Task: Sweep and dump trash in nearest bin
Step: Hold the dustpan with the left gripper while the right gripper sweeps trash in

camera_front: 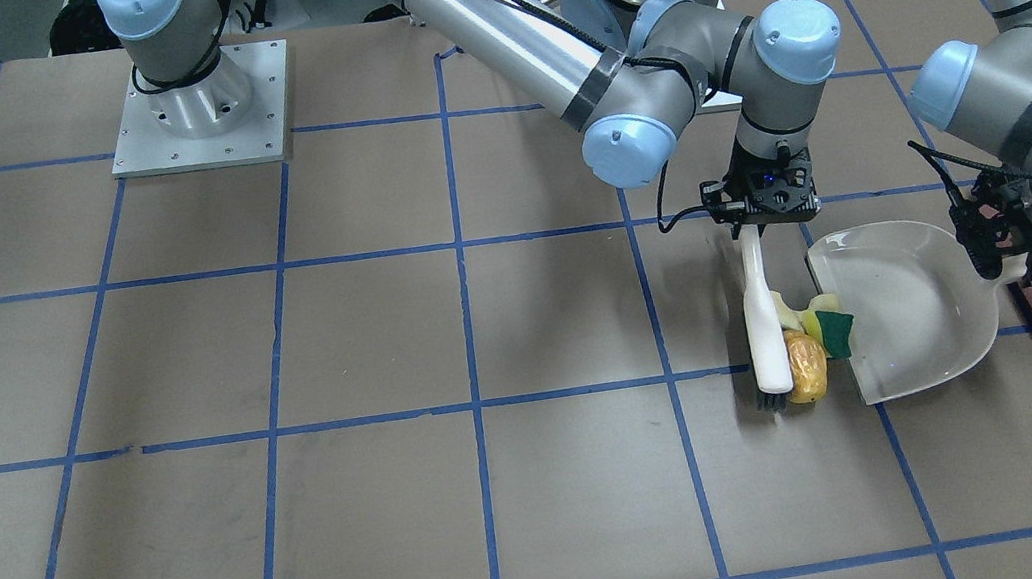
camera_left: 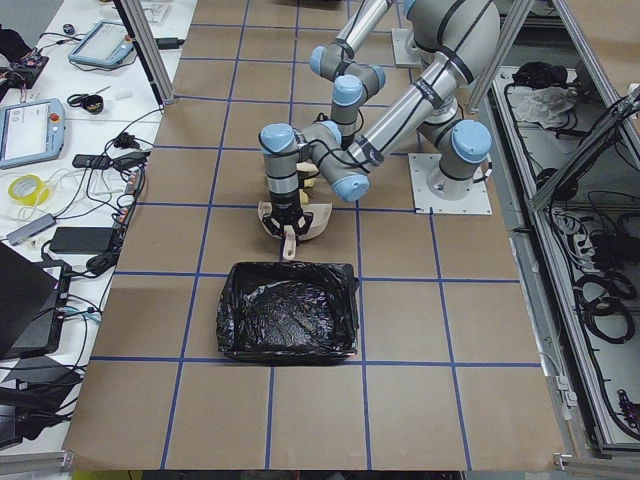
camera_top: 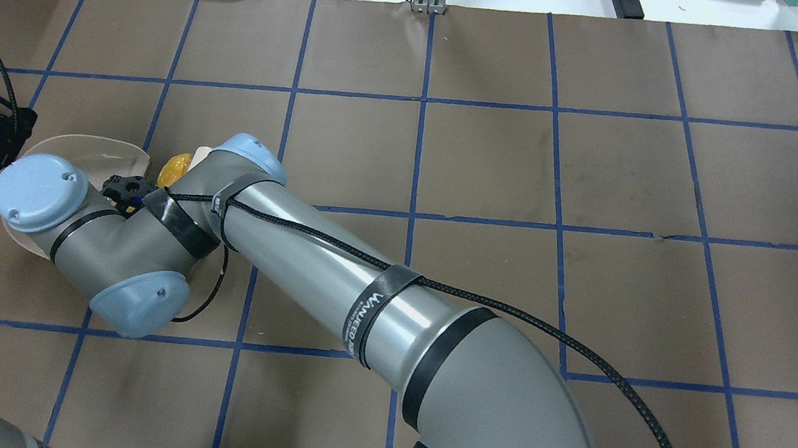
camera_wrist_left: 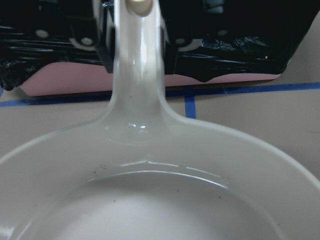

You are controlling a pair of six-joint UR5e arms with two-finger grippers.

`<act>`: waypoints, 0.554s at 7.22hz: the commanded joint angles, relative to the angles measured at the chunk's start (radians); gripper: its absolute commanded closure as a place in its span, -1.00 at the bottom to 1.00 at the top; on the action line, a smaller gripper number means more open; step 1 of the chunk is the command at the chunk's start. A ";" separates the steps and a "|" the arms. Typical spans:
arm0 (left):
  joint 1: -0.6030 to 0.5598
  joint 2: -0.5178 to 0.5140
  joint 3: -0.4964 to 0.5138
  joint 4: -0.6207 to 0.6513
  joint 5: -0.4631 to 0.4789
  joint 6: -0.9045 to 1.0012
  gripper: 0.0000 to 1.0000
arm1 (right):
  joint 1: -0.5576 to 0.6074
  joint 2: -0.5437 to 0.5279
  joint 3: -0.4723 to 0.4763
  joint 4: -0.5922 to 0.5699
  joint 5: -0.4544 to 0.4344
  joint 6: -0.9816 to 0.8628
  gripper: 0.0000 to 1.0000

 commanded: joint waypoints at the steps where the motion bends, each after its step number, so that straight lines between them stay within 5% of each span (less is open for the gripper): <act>1: 0.001 0.001 0.001 0.000 0.002 0.002 1.00 | 0.024 0.029 -0.068 -0.001 -0.001 0.002 1.00; 4: 0.000 0.001 0.002 0.002 0.002 0.002 1.00 | 0.050 0.042 -0.097 -0.021 0.018 0.048 1.00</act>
